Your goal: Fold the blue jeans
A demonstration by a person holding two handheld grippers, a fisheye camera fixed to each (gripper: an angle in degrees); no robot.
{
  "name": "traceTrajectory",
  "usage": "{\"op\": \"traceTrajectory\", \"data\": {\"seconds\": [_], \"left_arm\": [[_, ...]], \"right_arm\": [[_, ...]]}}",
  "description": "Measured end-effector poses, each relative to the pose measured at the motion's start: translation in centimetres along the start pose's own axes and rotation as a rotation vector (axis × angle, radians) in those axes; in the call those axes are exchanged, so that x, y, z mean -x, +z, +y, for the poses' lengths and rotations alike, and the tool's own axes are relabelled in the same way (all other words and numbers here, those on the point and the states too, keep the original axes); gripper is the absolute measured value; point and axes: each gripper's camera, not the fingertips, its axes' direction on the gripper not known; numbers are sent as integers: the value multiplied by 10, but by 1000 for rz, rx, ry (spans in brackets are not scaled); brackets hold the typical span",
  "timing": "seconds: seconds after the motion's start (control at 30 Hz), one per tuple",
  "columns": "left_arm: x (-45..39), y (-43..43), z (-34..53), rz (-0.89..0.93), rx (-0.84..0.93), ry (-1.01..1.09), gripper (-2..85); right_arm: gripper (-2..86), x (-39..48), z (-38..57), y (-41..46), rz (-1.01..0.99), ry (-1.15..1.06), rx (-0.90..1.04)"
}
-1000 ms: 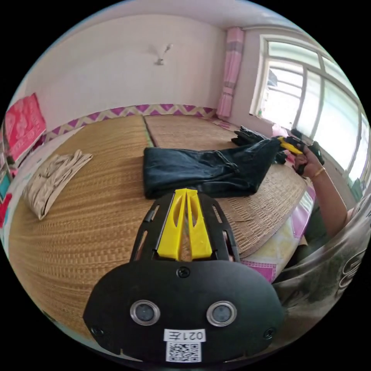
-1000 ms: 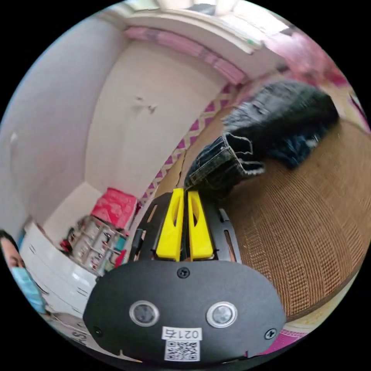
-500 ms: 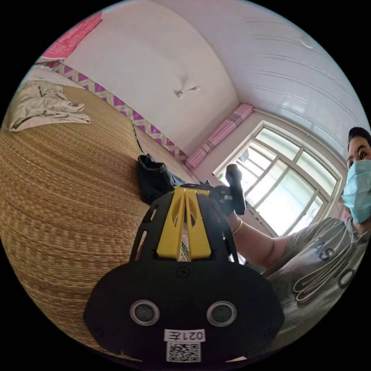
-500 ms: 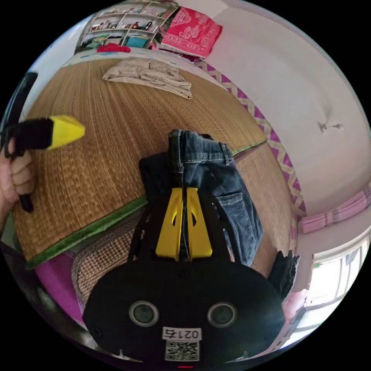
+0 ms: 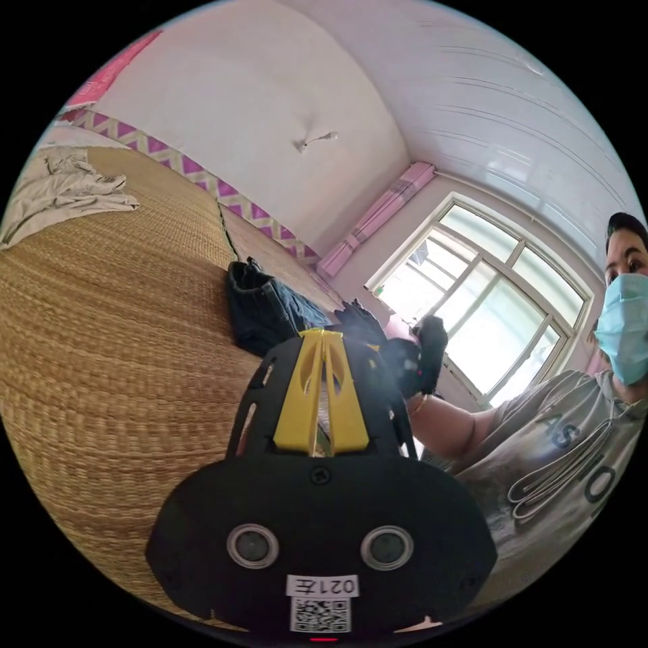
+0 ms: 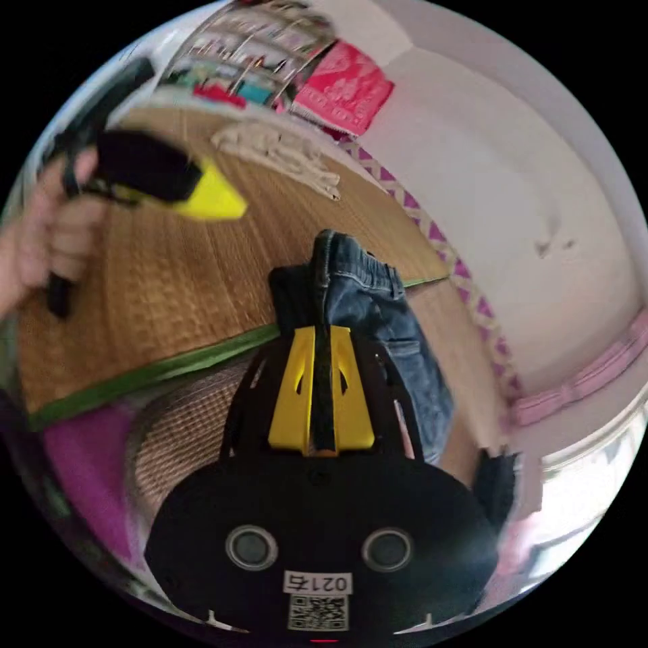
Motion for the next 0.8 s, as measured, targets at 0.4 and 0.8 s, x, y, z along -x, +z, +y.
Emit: {"op": "traceTrajectory", "data": {"seconds": [0.4, 0.8], "left_arm": [[73, 208, -56, -526, 428, 66, -8], [158, 160, -20, -272, 220, -145, 41]], "right_arm": [[49, -210, 164, 68, -288, 595, 169], [85, -333, 295, 102, -457, 967, -76]]}}
